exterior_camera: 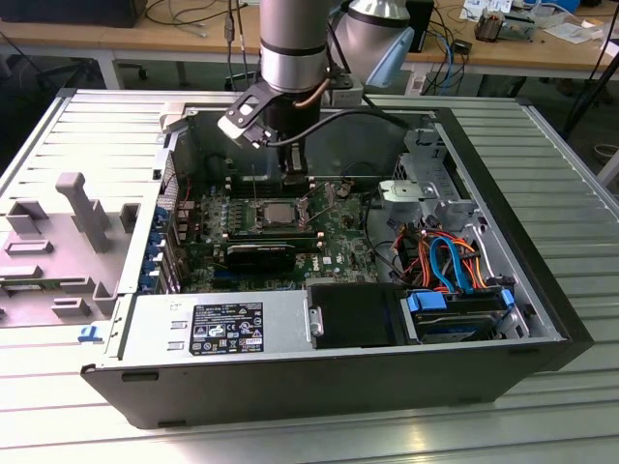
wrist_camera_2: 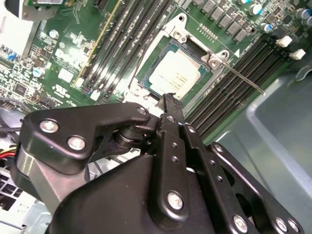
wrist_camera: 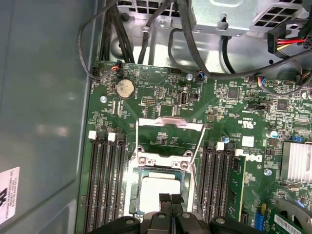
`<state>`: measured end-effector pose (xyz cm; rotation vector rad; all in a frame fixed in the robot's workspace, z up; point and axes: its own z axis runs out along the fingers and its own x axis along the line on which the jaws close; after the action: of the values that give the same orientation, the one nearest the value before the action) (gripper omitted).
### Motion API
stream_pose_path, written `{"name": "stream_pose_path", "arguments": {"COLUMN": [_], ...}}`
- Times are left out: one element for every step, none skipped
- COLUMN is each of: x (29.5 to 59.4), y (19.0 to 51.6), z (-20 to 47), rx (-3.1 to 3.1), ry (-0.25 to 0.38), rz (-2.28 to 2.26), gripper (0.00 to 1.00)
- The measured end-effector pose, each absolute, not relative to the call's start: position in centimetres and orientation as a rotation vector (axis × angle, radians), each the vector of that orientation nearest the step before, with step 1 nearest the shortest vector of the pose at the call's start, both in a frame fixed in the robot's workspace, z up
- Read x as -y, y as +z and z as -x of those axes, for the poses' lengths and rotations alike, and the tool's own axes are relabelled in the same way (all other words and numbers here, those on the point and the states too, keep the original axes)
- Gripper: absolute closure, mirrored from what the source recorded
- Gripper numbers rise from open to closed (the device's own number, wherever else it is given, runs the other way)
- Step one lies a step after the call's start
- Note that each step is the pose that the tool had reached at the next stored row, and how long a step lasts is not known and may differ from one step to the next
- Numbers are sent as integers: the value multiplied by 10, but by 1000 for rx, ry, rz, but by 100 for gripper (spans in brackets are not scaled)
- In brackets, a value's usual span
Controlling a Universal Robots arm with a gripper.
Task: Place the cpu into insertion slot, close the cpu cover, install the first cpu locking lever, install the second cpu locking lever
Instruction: 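Close the cpu cover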
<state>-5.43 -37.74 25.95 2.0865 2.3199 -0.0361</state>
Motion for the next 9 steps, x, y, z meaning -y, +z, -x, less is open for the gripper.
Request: {"name": "stream_pose_path", "arguments": {"x": [379,380,381,382,382,383,383,383,383], "y": [259,259,259,259,259,259,259,259,259], "z": [54,52,49,45,43,38,35,30,26], "rx": [-2320,-2320,-2321,-2321,-2322,-2322,-2323,-2324,-2324], "ry": [-36,-37,-38,-39,-40,-41,-42,-44,-45], "rz": [-2087,-2087,-2087,-2088,-2088,-2088,-2089,-2090,-2090], "gripper": [89,89,89,89,89,89,89,89,89]}}
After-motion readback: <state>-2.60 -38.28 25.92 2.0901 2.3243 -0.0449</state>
